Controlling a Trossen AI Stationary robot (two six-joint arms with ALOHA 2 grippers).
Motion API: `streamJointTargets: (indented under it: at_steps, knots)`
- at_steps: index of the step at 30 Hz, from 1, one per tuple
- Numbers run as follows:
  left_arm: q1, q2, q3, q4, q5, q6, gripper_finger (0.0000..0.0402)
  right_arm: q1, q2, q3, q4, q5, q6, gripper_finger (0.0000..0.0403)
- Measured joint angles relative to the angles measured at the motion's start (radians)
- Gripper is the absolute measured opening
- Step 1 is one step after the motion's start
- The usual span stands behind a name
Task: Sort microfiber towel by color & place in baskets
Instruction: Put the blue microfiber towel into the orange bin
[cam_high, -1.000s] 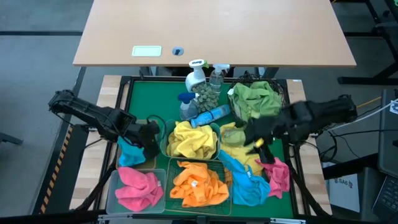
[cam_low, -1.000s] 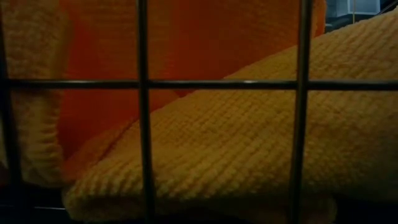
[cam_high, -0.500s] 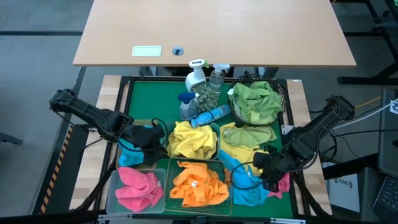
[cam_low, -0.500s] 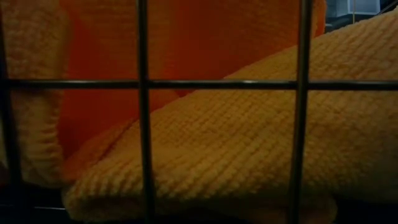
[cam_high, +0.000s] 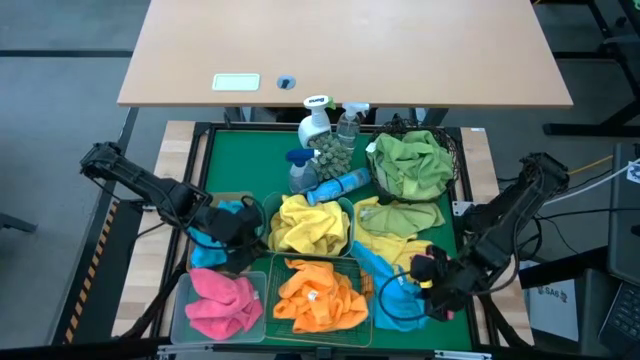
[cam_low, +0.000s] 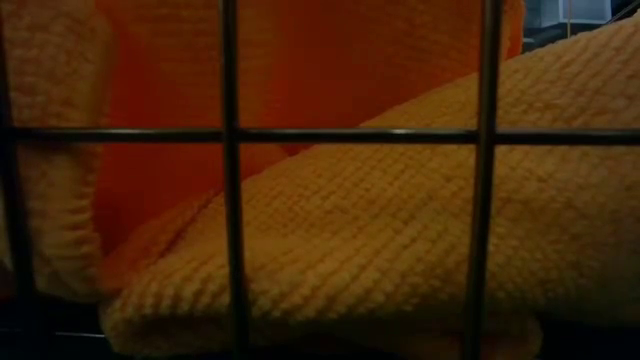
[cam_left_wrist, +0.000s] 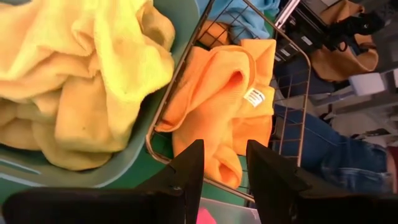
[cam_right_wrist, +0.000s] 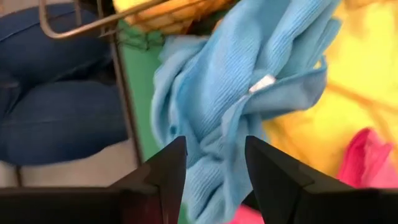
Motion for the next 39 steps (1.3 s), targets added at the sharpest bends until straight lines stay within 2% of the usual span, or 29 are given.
streamJointTargets:
  at_steps: [2,12,15,20,21,24,28,33,39]
  knots:
    - [-0.006,0.000,0.000,0.000,-0.020,0.008,0.0114,0.008,0.000,-0.021,0.014,0.029,0.000,0.0166]
    - [-0.012,0.000,0.000,0.001,-0.056,0.025,0.0114,0.007,0.000,-0.108,0.016,0.041,-0.009,0.0160]
    - [-0.011,0.000,0.000,0.001,-0.094,0.025,0.0114,0.007,0.000,-0.116,0.016,0.050,-0.014,0.0129]
    - [-0.011,0.000,0.000,0.002,-0.167,0.026,0.0114,0.007,0.000,-0.116,0.070,0.070,-0.094,0.0022]
    - [-0.011,0.000,0.000,0.002,-0.174,0.026,0.0114,0.007,0.000,-0.116,0.082,0.082,-0.112,0.0012]
    - [-0.011,0.000,0.000,0.004,-0.184,0.035,0.0114,0.000,-0.001,-0.115,0.119,0.119,-0.123,0.0021]
    - [-0.011,0.000,0.000,0.033,-0.226,0.119,0.0114,-0.041,-0.002,-0.067,0.113,0.128,-0.193,0.0010]
    - [-0.008,0.000,0.000,0.115,-0.248,0.207,0.0114,-0.110,-0.003,0.054,0.109,0.162,-0.371,0.0009]
    - [-0.008,0.000,0.000,0.264,-0.250,0.455,0.0114,-0.198,-0.003,0.225,0.111,0.236,-0.602,0.0005]
